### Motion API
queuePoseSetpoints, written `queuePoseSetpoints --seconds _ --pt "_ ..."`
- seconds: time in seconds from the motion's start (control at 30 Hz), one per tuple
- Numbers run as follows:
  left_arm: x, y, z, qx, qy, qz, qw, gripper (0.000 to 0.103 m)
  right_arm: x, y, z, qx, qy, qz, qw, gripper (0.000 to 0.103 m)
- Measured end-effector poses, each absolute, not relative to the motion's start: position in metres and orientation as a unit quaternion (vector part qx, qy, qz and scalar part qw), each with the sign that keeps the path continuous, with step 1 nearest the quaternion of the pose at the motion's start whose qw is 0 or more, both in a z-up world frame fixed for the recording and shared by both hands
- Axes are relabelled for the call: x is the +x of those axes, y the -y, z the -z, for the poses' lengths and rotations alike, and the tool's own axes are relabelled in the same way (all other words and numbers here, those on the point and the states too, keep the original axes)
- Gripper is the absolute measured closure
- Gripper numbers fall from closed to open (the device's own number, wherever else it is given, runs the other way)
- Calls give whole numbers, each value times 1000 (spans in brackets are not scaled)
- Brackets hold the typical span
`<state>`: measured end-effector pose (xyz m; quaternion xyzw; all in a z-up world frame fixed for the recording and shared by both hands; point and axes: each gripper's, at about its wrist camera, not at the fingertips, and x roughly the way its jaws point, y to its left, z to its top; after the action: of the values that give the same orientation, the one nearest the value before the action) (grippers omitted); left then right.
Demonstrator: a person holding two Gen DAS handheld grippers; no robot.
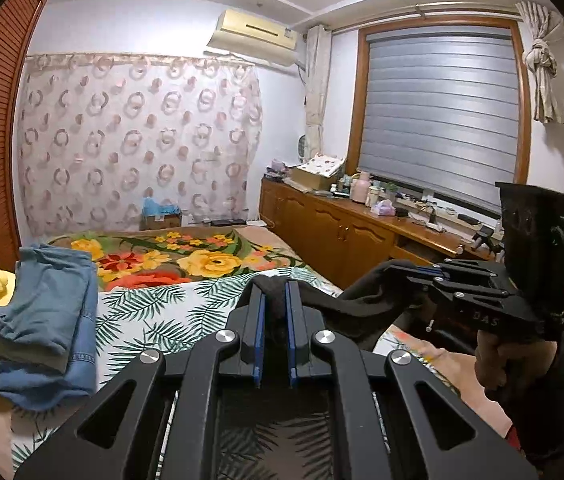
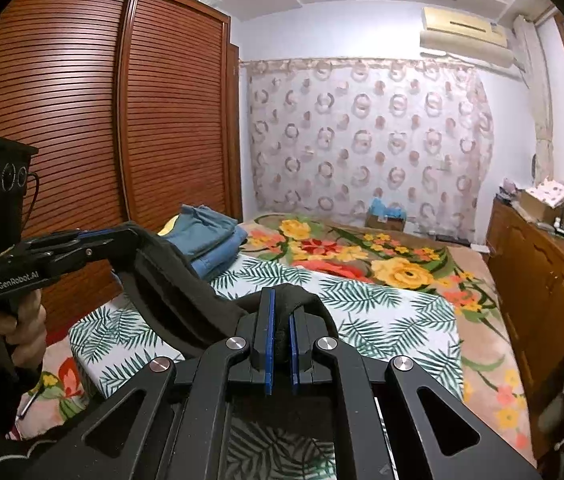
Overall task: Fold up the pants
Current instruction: 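Lift the gripped garment end high above the bed with both grippers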
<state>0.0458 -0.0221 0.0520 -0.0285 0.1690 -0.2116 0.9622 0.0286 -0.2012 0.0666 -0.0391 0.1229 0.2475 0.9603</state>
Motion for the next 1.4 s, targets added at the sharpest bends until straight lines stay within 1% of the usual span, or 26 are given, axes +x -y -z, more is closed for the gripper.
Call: queuePoseSetpoints --seconds 0.17,0.37,0.5,0.6,0.8,1.03,1.23,1.4 --pt "72 15 -24 -35 -200 201 958 93 60 204 -50 -35 -146 -254 955 97" --pt "105 8 22 -55 -254 186 948 93 107 199 -17 -31 -194 -261 945 97" --pt "120 7 32 -61 -273 182 943 93 135 198 -9 -30 -219 -266 938 97" --pt "131 8 31 -60 -279 180 941 93 152 198 -14 -34 -224 -267 937 97" --pt "167 7 13 -55 -279 179 942 93 192 197 -40 -37 -222 -262 938 97" --pt "219 3 -5 -52 -281 170 943 93 241 179 -50 -53 -224 -256 939 97" --pt "255 -3 -56 -40 -238 160 957 93 288 164 -88 -59 -191 -249 948 97" --pt "259 -8 -84 -30 -208 156 965 93 300 158 -122 -53 -152 -245 956 97"
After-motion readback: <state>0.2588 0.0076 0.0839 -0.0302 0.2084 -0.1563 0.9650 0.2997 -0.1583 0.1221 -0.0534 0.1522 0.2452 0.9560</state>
